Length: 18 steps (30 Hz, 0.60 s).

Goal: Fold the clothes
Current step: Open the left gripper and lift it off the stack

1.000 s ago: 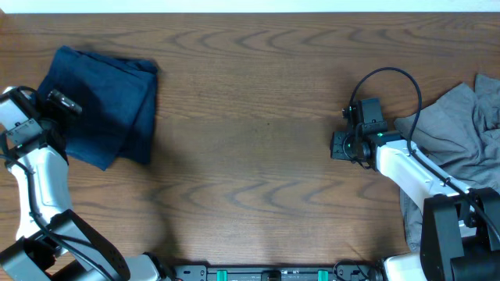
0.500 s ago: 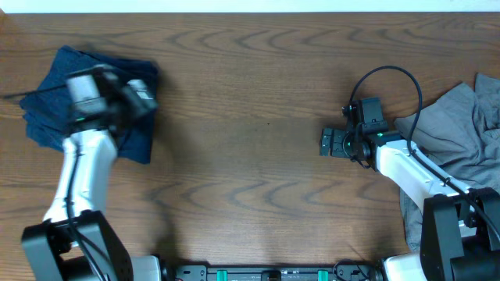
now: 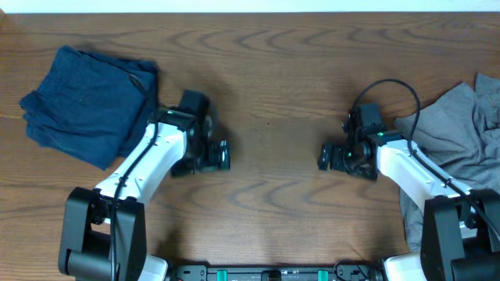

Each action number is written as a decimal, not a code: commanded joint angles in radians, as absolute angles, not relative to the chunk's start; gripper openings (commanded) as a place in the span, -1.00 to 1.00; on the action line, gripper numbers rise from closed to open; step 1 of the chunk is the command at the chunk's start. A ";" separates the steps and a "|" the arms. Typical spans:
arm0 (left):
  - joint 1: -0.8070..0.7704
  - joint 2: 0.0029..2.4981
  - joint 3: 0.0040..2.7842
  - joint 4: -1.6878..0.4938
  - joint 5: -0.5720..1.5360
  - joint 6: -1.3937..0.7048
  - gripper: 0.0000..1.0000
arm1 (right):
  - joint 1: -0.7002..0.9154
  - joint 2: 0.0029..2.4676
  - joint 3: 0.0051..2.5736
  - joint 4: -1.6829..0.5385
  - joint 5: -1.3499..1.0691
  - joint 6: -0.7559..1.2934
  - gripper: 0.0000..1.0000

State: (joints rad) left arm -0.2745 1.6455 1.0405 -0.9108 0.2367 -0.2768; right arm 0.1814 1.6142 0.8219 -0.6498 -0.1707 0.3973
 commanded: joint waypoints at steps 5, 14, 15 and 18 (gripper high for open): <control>-0.286 1.567 1.045 -1.116 0.230 -0.247 0.96 | 0.191 1.525 0.819 -0.798 -0.203 0.439 0.98; -0.405 1.114 0.956 -0.892 0.054 -0.298 0.96 | 0.375 1.101 0.757 -0.665 0.102 0.481 0.99; -0.424 1.058 0.944 -0.878 0.004 -0.321 0.96 | 0.411 1.034 0.742 -0.642 0.165 0.506 0.98; -0.472 0.896 0.913 -0.855 -0.120 -0.338 0.96 | 0.488 0.873 0.709 -0.607 0.331 0.573 0.98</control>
State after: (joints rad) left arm -0.4450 0.9909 0.9482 -0.8623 0.0479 -0.3004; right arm 0.4355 0.9787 0.7429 -0.6178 0.1036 0.4923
